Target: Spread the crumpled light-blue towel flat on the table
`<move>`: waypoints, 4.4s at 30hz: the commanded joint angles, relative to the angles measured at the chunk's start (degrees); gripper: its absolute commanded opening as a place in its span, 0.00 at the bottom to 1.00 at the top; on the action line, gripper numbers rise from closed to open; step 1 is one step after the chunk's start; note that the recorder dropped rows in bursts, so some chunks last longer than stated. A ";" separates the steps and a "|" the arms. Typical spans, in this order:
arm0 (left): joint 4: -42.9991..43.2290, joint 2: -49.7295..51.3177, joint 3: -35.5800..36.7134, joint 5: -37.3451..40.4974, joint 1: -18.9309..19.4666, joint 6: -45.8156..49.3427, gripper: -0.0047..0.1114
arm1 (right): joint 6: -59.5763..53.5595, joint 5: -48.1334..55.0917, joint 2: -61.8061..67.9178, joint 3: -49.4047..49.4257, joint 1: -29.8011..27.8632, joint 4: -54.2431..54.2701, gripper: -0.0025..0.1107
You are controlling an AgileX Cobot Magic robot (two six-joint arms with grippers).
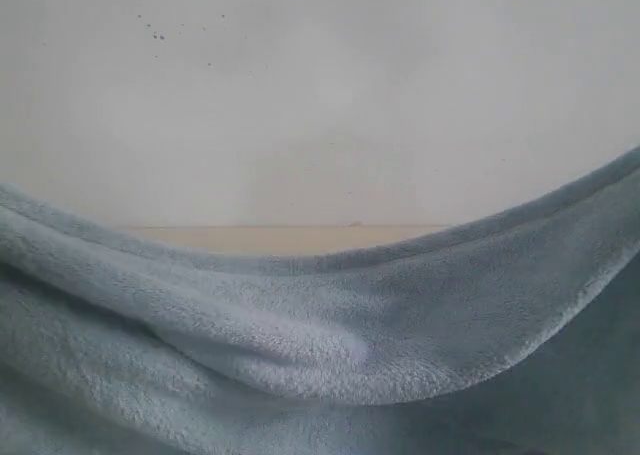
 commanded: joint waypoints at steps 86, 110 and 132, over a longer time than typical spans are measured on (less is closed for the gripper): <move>-33.05 68.91 -8.51 28.78 -1.24 33.96 0.09 | -17.42 -11.31 27.58 19.84 12.63 17.44 0.02; -35.58 70.05 -6.18 45.15 -1.24 31.91 0.09 | -18.20 -20.11 27.70 19.84 13.87 18.51 0.02; -58.12 62.39 -11.80 6.27 -1.24 51.73 0.09 | -9.49 16.49 35.86 9.24 -18.32 4.01 0.02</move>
